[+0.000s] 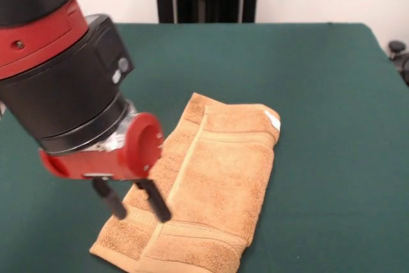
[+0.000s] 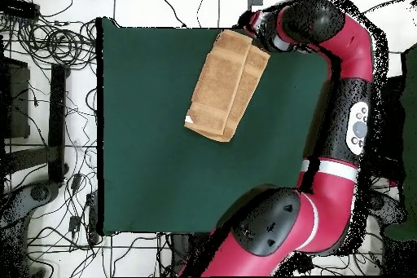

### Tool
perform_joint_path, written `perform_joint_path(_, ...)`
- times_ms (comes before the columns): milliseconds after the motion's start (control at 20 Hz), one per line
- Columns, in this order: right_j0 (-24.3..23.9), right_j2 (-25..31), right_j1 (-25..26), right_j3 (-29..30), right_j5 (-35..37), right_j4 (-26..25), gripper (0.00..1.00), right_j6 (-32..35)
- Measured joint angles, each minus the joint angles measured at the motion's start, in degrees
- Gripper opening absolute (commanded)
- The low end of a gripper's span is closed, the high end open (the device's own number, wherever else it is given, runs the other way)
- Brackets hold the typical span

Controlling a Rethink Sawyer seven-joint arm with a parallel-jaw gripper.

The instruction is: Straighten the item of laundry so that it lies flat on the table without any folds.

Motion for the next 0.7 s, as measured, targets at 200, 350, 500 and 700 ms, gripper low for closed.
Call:
perform_joint_path(200,0.0,-0.4,0.1,-1.8,0.0,-5.1,1.0,-2.0)
perform_joint_path(350,0.0,0.5,0.6,-4.4,0.0,-8.6,1.0,-3.7)
perform_joint_path(500,-0.1,3.1,2.0,-7.3,0.4,-11.3,1.0,-5.2)
perform_joint_path(700,-0.4,7.9,3.6,-9.7,1.6,-13.5,1.0,-5.7)
